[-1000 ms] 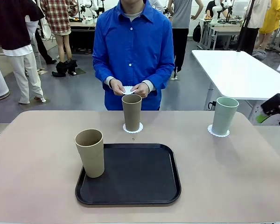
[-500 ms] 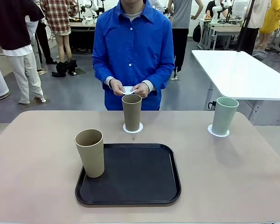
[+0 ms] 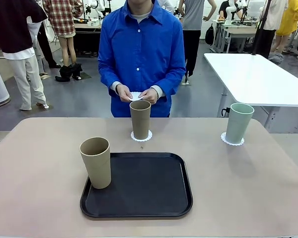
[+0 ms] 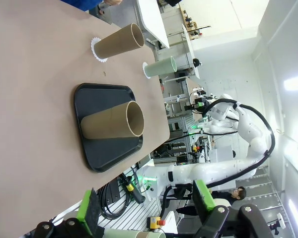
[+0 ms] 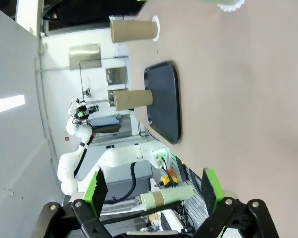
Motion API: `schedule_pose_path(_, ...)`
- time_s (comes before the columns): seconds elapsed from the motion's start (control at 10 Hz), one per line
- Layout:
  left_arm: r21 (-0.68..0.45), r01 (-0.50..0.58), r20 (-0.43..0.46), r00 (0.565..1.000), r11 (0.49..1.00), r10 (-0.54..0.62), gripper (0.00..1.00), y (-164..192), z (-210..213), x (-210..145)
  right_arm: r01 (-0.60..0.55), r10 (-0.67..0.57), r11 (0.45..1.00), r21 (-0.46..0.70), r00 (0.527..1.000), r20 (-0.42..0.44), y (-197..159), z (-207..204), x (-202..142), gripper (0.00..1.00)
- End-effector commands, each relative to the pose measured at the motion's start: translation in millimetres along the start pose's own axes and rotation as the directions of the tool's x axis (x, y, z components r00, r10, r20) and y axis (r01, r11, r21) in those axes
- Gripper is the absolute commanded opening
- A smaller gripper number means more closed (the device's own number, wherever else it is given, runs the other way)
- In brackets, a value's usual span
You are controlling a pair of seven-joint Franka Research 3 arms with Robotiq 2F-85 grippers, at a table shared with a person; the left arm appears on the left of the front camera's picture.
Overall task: Place coasters on the table and set cups on them.
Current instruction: Take one Reusable plastic cup from the Flat Tray and place it on a coaster set by the human.
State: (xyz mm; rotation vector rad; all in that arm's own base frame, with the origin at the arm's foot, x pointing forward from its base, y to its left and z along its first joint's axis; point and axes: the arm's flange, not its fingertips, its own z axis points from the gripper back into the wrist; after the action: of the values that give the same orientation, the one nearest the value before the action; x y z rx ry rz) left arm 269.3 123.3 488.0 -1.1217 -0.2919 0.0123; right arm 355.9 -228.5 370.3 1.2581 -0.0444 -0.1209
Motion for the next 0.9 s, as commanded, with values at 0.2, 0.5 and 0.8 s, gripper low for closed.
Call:
schedule_pose_path(0.2, -0.020, 0.014, 0.010, 1.000, 1.000, -0.013, 1.00, -0.7, 0.6, -0.2, -0.032, 0.025, 0.998, 0.052, 0.993, 0.114, -1.3, -6.5, -7.0, 1.00)
schedule_pose_path(0.5, -0.020, 0.014, 0.010, 1.000, 1.000, -0.013, 1.00, -0.7, 0.6, -0.2, -0.012, 0.008, 1.000, 0.024, 0.992, 0.125, 0.2, -8.7, -4.6, 1.00)
schedule_pose_path(0.8, -0.020, 0.014, 0.010, 1.000, 1.000, -0.013, 1.00, -0.7, 0.6, -0.2, -0.017, 0.013, 0.999, 0.040, 0.996, 0.092, -3.3, 0.3, -3.9, 1.00)
